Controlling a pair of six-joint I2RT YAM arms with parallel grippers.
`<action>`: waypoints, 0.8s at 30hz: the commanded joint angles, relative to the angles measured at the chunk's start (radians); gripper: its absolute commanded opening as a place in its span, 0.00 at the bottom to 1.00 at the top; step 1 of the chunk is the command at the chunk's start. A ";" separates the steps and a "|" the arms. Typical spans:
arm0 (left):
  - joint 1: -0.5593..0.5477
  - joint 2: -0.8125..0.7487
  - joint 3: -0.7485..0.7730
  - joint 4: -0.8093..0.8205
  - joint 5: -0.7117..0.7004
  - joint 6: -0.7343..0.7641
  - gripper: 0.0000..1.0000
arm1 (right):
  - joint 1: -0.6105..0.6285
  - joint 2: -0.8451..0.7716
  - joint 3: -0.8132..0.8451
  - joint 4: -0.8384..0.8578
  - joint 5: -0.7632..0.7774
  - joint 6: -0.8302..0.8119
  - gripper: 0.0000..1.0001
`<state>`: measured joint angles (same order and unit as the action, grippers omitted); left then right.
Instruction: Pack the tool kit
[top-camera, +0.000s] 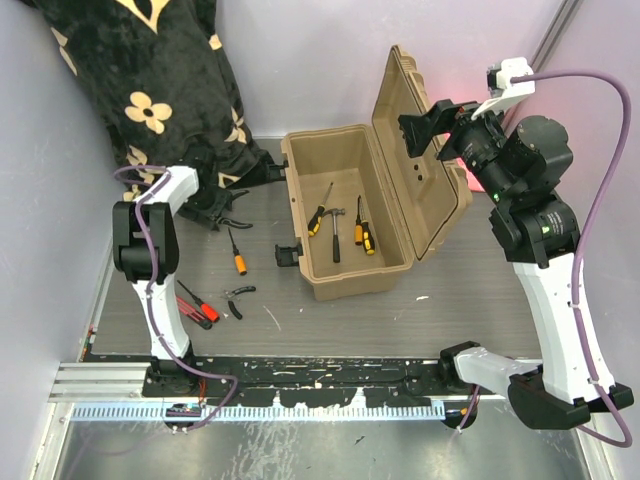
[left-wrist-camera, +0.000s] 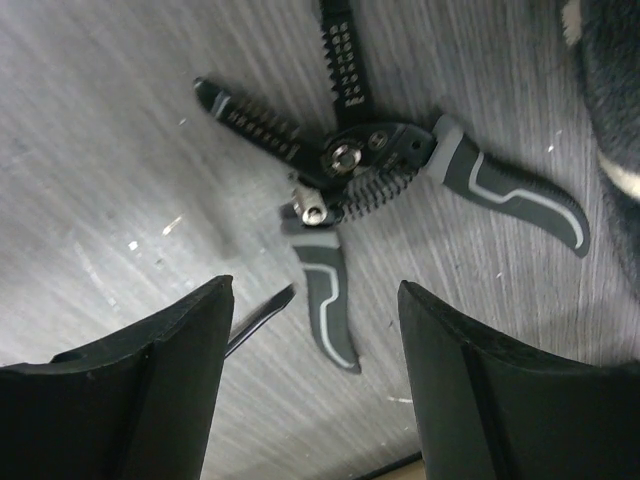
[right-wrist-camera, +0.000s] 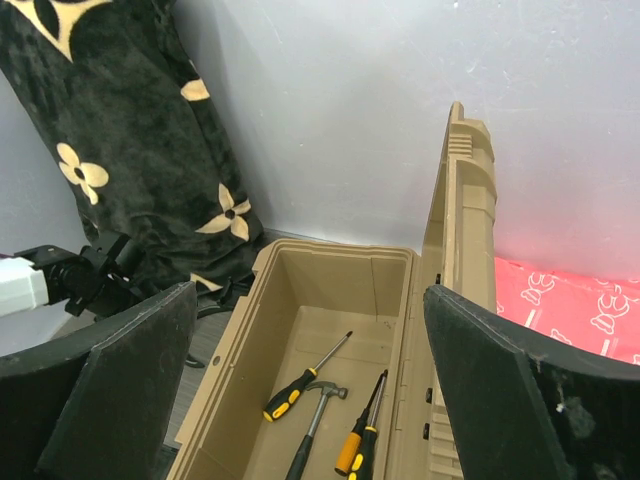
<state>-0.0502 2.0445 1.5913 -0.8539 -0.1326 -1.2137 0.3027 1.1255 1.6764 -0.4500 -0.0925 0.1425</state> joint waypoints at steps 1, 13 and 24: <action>0.007 0.042 0.063 0.058 0.014 -0.013 0.67 | -0.002 -0.008 0.048 0.009 0.020 0.003 1.00; 0.007 0.107 0.044 0.067 0.029 -0.016 0.48 | 0.000 0.045 0.081 0.002 0.014 0.012 1.00; 0.008 0.055 -0.071 0.059 0.070 0.084 0.00 | -0.002 0.033 0.067 0.001 0.030 0.000 1.00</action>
<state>-0.0471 2.1036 1.5799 -0.7483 -0.0608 -1.2030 0.3031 1.1843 1.7153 -0.4866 -0.0780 0.1452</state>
